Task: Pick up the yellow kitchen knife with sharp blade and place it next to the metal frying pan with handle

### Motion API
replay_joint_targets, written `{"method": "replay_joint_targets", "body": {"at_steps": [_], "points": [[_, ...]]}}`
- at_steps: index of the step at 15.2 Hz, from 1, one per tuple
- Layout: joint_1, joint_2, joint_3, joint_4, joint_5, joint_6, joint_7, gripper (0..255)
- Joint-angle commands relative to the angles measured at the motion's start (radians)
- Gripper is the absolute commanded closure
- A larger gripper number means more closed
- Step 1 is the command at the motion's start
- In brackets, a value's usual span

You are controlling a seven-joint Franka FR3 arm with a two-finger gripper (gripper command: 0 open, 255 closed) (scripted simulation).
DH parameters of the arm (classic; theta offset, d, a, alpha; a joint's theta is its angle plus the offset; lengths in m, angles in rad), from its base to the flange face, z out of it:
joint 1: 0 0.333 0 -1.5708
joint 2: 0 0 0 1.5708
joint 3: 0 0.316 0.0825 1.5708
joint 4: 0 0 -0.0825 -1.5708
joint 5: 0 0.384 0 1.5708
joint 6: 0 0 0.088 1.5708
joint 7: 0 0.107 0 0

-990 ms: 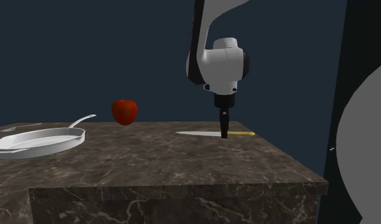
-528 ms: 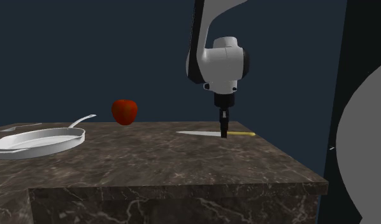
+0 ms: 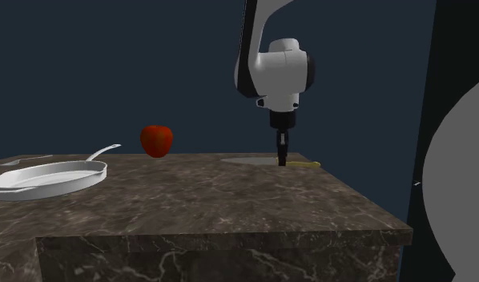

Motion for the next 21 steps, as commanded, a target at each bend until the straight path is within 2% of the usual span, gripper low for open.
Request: {"method": "replay_joint_targets", "body": {"at_steps": [1, 19, 21], "points": [[0.003, -0.018, -0.001, 0.008, -0.008, -0.026, 0.006, 255], [0.01, -0.128, -0.002, 0.132, -0.045, -0.256, 0.023, 255], [0.034, -0.13, 0.021, 0.13, -0.057, -0.259, 0.077, 255]]}}
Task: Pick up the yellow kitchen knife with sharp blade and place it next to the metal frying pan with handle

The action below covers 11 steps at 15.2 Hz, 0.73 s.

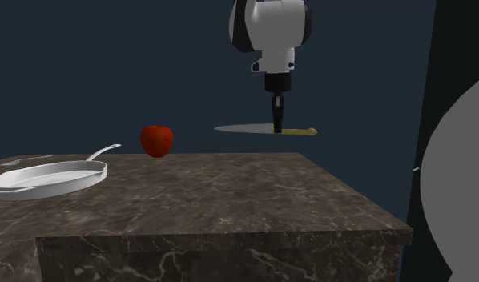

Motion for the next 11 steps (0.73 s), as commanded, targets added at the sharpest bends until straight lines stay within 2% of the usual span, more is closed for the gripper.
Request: {"method": "replay_joint_targets", "body": {"at_steps": [1, 11], "points": [[0.021, -0.004, 0.021, -0.001, -0.011, -0.006, 0.049, 255], [0.138, 0.049, 0.132, 0.071, -0.049, -0.046, 0.295, 255]]}}
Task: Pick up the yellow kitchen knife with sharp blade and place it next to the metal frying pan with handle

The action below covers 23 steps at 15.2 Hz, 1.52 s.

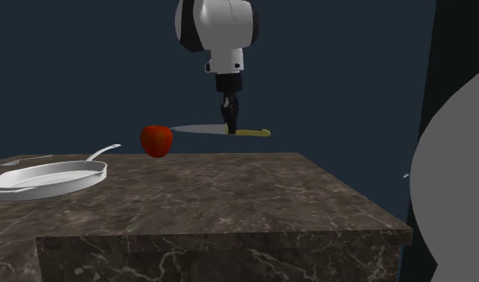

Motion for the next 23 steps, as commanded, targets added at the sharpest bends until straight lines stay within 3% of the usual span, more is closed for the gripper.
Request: {"method": "replay_joint_targets", "body": {"at_steps": [1, 13, 23], "points": [[0.024, 0.02, 0.022, 0.035, -0.006, -0.021, 0.049, 255], [0.166, 0.208, 0.121, 0.297, -0.037, -0.126, 0.295, 255], [0.168, 0.246, 0.12, 0.228, -0.046, -0.021, 0.316, 255]]}}
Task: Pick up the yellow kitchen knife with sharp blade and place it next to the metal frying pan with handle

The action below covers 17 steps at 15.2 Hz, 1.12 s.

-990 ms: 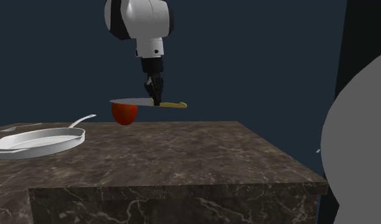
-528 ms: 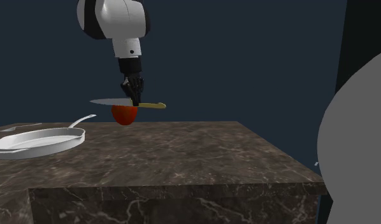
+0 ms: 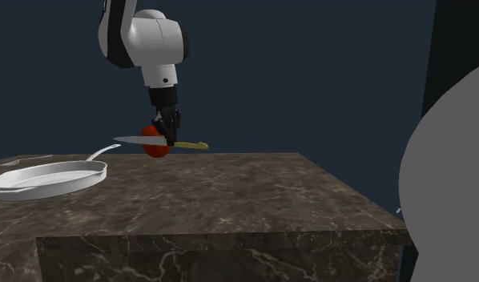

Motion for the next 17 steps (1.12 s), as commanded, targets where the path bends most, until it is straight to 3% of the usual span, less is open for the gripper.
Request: {"method": "replay_joint_targets", "body": {"at_steps": [1, 12, 17], "points": [[0.0, 0.009, 0.0, -0.016, -0.002, 0.026, 0.005, 255], [0.0, 0.076, -0.004, -0.084, -0.014, 0.159, 0.028, 255], [0.0, 0.076, -0.004, -0.084, -0.014, 0.159, 0.028, 255]]}}
